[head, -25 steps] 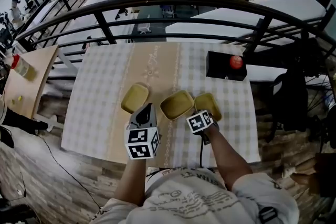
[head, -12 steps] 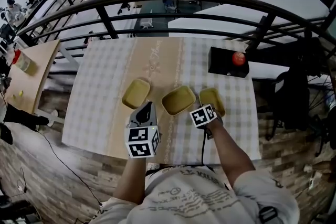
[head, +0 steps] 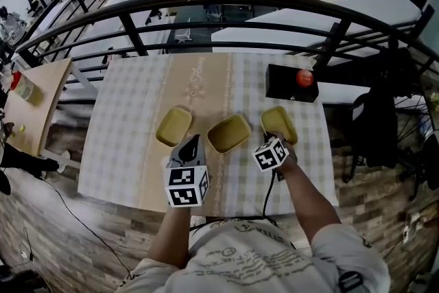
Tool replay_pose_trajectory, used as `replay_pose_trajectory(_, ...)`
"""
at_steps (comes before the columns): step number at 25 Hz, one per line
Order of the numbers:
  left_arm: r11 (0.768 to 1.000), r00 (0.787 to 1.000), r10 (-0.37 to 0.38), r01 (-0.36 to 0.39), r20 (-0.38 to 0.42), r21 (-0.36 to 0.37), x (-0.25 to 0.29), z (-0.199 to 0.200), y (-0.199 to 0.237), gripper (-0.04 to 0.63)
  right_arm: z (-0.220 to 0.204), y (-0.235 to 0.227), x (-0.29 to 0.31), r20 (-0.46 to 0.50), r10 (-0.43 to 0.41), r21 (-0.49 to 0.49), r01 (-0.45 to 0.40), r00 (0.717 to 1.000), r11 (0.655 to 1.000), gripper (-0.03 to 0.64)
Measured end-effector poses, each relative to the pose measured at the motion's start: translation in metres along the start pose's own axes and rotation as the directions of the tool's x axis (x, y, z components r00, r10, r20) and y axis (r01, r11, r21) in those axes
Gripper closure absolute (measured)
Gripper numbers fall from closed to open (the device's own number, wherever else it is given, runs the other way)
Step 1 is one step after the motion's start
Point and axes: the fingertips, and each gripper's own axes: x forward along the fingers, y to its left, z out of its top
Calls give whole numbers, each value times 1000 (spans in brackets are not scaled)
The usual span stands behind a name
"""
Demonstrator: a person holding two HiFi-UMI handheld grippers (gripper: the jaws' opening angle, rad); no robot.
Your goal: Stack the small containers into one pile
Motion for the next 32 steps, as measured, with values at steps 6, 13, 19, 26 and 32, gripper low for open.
replay_pose_trajectory(6,1000,1000,-6,6,2,-6,-2,0,3,589,37,-10,-25,148,-10,-197,39,989,980,597)
replay_pose_trajectory(13,1000,1000,11,-11,2,-27,-3,-5,11,589,79,2,-46,293,122,-497,43,948,867,597)
replay_pose_trajectory(19,996,998,56,-56,-9,-63,-5,-14,16,589,88,28,-47,287,300,-705,-11,910,709,597)
replay_pose_trajectory(26,983,990,139,-142,-34,-117,-10,-31,20,589,94,53,-36,257,457,-811,-68,852,581,595)
replay_pose_trajectory(32,962,974,218,-224,-56,-158,-25,-48,25,589,81,72,-24,183,545,-884,-106,818,456,595)
